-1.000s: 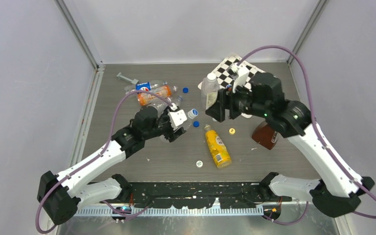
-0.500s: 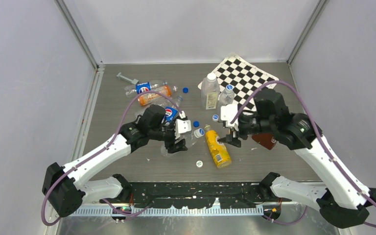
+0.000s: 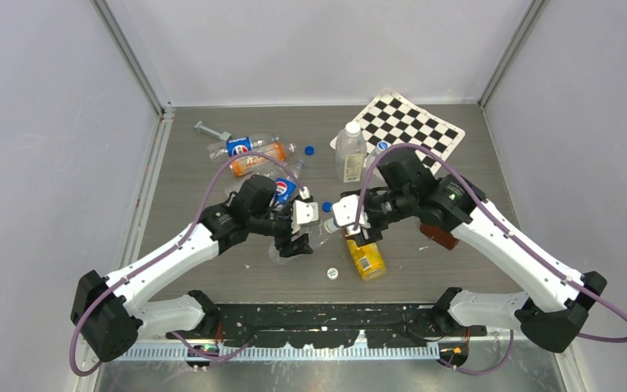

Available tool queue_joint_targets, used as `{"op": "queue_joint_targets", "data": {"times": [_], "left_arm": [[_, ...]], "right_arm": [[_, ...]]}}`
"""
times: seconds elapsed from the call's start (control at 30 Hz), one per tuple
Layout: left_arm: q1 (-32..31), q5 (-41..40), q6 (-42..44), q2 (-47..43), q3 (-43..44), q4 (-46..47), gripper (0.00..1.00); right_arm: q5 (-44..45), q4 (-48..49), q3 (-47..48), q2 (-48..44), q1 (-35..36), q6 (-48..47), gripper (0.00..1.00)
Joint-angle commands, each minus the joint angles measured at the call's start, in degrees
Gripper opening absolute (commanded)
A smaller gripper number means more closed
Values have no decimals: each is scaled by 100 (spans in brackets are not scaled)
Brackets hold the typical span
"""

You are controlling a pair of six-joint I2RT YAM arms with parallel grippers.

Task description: Screw on the bottle caps

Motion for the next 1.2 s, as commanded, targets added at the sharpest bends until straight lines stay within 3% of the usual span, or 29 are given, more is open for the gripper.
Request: {"op": "queue_joint_targets", "data": {"times": [0.0, 0.8, 1.07, 1.17], "left_arm": [[0, 209, 16, -54, 245, 81, 0], [-96, 272, 54, -199, 238, 63, 0], [-115, 63, 94, -310, 156, 205, 0], [-132, -125, 128, -381, 100, 304, 0]], "right_arm": [[229, 159, 38, 213, 103, -439, 62], [252, 221, 13, 719, 231, -587, 47], [153, 40, 141, 943, 231, -87, 38], [170, 43, 277, 1024, 231, 789, 29]]}}
